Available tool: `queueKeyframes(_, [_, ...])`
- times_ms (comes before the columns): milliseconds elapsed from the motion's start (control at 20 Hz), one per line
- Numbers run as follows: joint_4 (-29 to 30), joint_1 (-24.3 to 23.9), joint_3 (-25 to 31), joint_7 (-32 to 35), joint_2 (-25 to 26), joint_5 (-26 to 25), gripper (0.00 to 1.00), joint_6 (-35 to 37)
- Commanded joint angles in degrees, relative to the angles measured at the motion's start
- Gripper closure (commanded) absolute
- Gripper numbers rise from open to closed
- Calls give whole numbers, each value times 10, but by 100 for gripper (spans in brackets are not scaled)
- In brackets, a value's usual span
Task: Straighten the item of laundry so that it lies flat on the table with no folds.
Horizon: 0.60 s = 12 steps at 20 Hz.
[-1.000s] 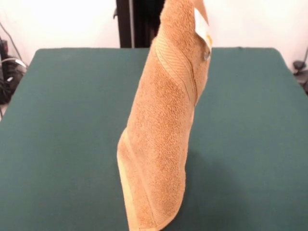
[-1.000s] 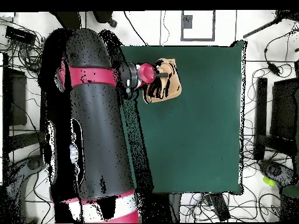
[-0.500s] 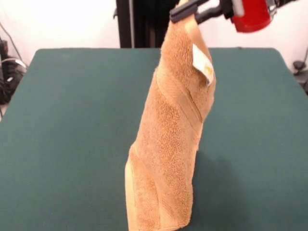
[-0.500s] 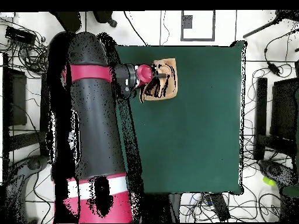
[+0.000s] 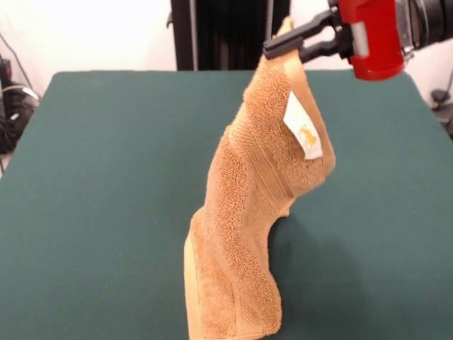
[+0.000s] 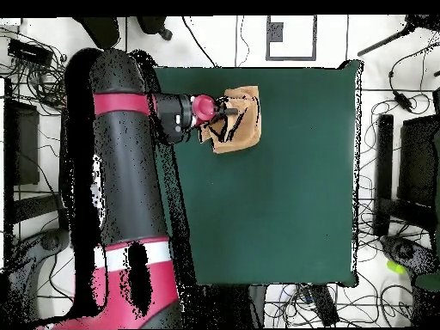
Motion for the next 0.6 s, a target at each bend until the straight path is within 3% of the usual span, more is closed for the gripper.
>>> queueKeyframes(50, [-54, 26, -3, 58, 42, -3, 100, 84])
queueKeyframes(200, [-30, 15, 18, 147, 21, 54, 100, 58])
queueKeyframes(350, [27, -7, 46, 249, -27, 136, 100, -20])
queueKeyframes(600, [133, -39, 64, 222, -128, 249, 100, -189])
